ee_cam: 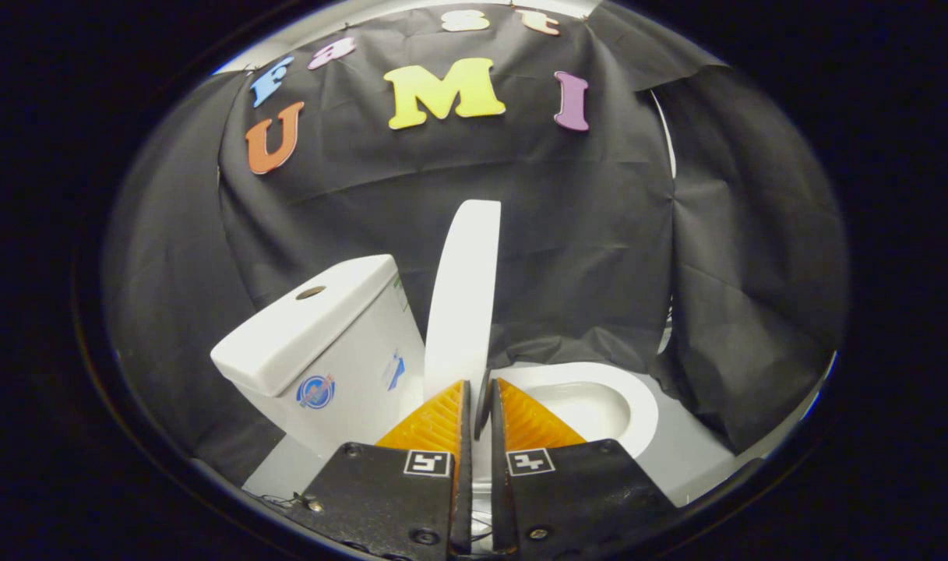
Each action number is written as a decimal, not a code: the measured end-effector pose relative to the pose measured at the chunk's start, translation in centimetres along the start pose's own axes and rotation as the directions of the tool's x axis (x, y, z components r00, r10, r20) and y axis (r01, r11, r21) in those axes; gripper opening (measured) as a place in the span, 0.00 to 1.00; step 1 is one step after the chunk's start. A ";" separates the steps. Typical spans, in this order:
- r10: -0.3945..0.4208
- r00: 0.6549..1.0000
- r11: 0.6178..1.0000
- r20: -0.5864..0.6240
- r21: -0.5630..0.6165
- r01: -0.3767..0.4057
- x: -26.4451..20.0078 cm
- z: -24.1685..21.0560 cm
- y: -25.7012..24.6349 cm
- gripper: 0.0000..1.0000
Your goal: Open the toilet lid.
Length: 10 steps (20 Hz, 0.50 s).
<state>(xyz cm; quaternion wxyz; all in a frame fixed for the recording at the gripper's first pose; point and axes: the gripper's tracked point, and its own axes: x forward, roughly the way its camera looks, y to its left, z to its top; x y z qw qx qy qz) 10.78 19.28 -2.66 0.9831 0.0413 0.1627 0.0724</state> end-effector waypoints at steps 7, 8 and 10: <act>-0.019 1.000 0.998 0.002 -0.061 0.019 -0.1 0.1 2.9 0.15; -0.018 1.000 0.998 0.002 -0.067 0.018 0.0 0.0 3.5 0.15; -0.017 1.000 0.997 0.005 -0.082 0.017 0.1 0.0 4.5 0.16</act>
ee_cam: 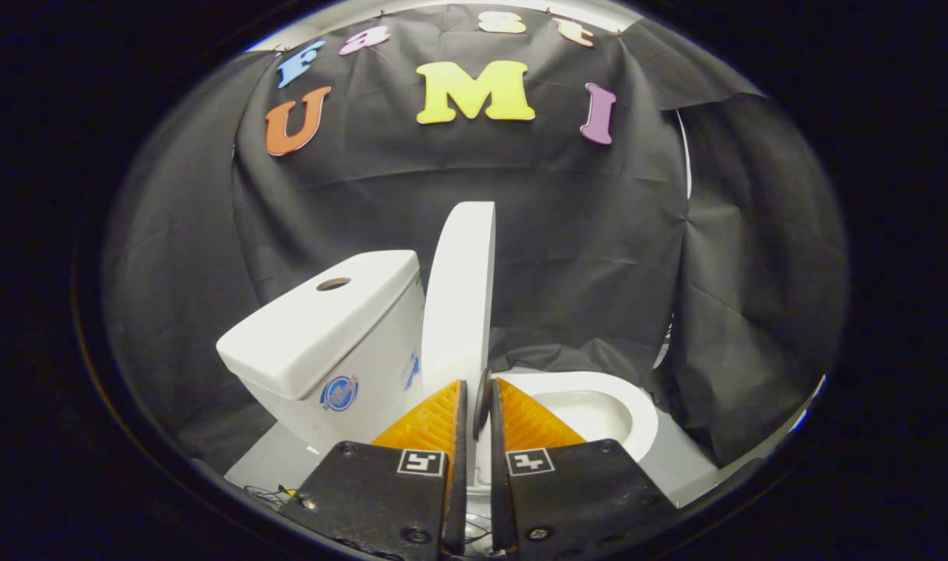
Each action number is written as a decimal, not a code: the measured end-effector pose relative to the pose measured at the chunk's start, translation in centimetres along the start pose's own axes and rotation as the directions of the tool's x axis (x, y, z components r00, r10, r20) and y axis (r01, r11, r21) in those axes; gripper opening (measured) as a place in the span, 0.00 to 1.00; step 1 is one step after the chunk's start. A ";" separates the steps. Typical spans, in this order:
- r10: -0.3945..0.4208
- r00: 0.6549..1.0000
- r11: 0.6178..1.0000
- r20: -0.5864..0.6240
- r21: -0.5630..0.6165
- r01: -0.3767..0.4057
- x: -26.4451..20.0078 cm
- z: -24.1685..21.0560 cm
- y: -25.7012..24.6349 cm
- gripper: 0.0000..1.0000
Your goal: Open the toilet lid.
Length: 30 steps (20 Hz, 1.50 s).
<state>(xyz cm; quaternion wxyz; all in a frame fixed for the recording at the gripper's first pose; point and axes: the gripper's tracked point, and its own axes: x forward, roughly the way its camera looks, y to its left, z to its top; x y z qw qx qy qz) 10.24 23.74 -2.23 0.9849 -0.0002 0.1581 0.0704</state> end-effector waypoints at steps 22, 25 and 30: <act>0.058 0.994 0.979 0.094 -0.202 -0.038 -0.8 1.7 5.3 0.35; 0.148 0.975 0.964 0.167 -0.246 -0.104 -2.7 3.0 5.6 0.58; 0.139 0.936 0.976 0.323 -0.205 -0.075 -7.0 5.6 0.1 0.94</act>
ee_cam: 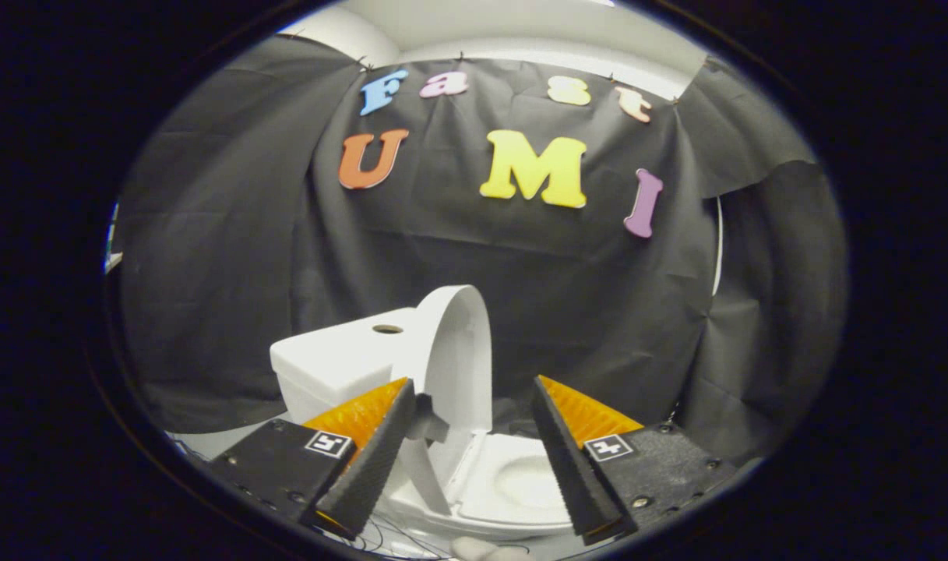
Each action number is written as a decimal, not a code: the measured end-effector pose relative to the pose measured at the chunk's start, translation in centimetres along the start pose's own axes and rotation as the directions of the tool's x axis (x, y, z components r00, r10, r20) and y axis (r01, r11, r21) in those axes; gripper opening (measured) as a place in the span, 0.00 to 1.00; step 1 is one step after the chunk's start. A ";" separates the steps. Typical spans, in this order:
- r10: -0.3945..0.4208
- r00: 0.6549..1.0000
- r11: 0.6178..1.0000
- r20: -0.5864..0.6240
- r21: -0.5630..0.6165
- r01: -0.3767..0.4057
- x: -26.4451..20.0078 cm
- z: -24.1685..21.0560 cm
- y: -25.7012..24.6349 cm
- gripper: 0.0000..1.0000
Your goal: Open the toilet lid.
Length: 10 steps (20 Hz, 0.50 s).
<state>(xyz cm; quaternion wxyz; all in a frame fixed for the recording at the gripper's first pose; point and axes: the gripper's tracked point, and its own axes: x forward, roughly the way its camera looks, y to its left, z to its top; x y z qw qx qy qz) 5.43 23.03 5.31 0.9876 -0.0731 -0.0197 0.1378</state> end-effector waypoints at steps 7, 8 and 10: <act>-0.121 0.987 0.992 0.104 0.057 0.115 -4.8 -1.7 -11.3 1.00; -0.138 0.986 0.989 0.093 0.058 0.133 -5.4 -2.6 -12.9 1.00; -0.146 0.987 0.987 0.068 0.071 0.141 -6.4 -4.2 -15.4 1.00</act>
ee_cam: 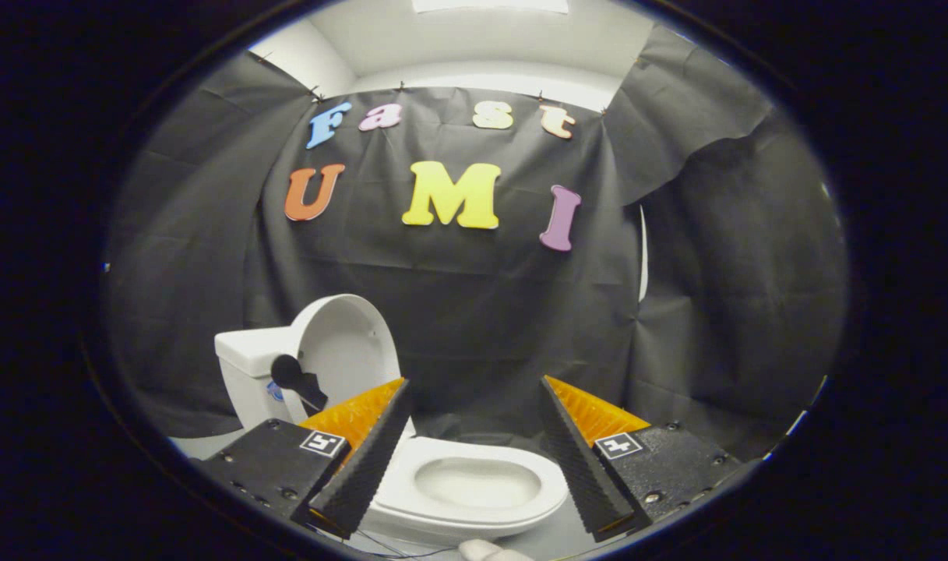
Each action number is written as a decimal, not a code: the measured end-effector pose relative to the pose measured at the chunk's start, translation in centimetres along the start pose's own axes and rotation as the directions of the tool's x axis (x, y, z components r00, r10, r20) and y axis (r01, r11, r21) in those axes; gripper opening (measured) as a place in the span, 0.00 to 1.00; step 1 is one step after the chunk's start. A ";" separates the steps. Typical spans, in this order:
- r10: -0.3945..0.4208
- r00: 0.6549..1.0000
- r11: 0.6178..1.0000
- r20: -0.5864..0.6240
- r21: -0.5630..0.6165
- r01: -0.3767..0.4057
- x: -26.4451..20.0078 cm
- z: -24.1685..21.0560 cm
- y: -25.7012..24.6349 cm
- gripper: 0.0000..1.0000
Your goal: Open the toilet lid.
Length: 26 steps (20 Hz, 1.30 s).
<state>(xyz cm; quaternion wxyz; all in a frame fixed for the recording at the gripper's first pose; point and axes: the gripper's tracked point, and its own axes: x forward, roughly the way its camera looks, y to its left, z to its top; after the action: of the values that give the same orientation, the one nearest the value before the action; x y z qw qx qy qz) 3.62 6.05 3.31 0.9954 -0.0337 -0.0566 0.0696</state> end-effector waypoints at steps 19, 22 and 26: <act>-0.090 0.984 0.985 -0.153 0.133 0.110 -2.4 -10.9 -9.2 1.00; -0.094 0.986 0.986 -0.136 0.125 0.111 -2.6 -10.3 -9.3 1.00; -0.089 0.988 0.989 -0.125 0.108 0.103 -2.6 -10.0 -8.8 1.00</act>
<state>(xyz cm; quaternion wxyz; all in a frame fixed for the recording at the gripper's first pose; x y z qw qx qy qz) 3.40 -3.63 -6.20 0.9995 0.0219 0.0059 0.0224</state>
